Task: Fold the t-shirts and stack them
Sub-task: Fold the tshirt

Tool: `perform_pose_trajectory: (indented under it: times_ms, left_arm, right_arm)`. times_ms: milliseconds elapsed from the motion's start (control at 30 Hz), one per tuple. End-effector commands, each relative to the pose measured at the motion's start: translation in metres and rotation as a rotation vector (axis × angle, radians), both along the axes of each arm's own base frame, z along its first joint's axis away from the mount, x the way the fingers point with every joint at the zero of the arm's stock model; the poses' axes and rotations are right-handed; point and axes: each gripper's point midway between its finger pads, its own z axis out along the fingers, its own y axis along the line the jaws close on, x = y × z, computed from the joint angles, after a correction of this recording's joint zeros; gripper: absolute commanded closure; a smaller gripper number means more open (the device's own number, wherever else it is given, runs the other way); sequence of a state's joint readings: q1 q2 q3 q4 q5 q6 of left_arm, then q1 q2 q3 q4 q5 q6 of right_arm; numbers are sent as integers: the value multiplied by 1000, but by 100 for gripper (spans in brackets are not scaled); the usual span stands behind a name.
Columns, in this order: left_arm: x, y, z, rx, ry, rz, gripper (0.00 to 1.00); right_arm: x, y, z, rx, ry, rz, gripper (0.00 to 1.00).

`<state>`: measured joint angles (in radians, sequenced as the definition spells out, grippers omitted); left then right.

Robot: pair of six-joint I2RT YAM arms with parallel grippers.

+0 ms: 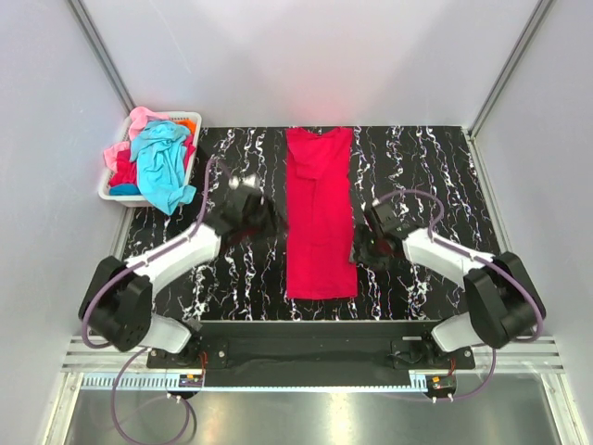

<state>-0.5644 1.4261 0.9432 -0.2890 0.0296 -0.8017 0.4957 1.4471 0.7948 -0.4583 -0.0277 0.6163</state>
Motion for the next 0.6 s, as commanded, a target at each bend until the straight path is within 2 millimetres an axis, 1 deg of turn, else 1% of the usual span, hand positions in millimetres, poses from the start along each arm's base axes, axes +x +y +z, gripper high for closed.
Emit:
perform_pose_trajectory:
  times_ms: [0,33,67,133,167,233,267,300,333,367,400,467,533,567]
  left_arm:
    - [-52,-10,-33,-173,114,1,46]
    - [-57,-10,-36,-192,113,5,48]
    - [-75,-10,-49,-179,138,-17,48]
    - [-83,-12,-50,-195,127,-30,48]
    - [-89,-10,-57,-188,144,-32,49]
    - [-92,-11,-60,-206,152,-31,49]
    - [-95,-10,-65,-211,163,-30,48]
    - [-95,-14,-64,-239,157,-37,48]
    - [-96,-16,-67,-260,177,-24,48]
    - [-100,-15,-75,-266,200,-15,49]
    - [-98,-20,-72,-303,191,-19,49]
    - [-104,-19,-85,-313,249,12,49]
    - [-107,-21,-88,-338,277,25,50]
    - [-112,-19,-96,-335,305,34,50]
  right_arm:
    - [-2,20,17,177,-71,-28,32]
    - [-6,20,17,184,-72,-27,32]
    - [-12,18,17,192,-72,-27,32]
    - [-18,16,16,199,-69,-36,31]
    - [-22,15,16,207,-67,-38,31]
    - [-25,16,15,229,-62,-49,31]
    - [-31,17,12,248,-45,-56,31]
    - [-33,18,11,257,-38,-60,31]
    - [-36,19,8,273,-29,-59,32]
    - [-38,19,7,281,-24,-71,32]
    - [-39,19,4,282,-17,-76,33]
    - [-44,17,0,282,1,-88,35]
    - [-50,15,-5,281,25,-100,37]
    - [-53,15,-7,286,37,-108,38]
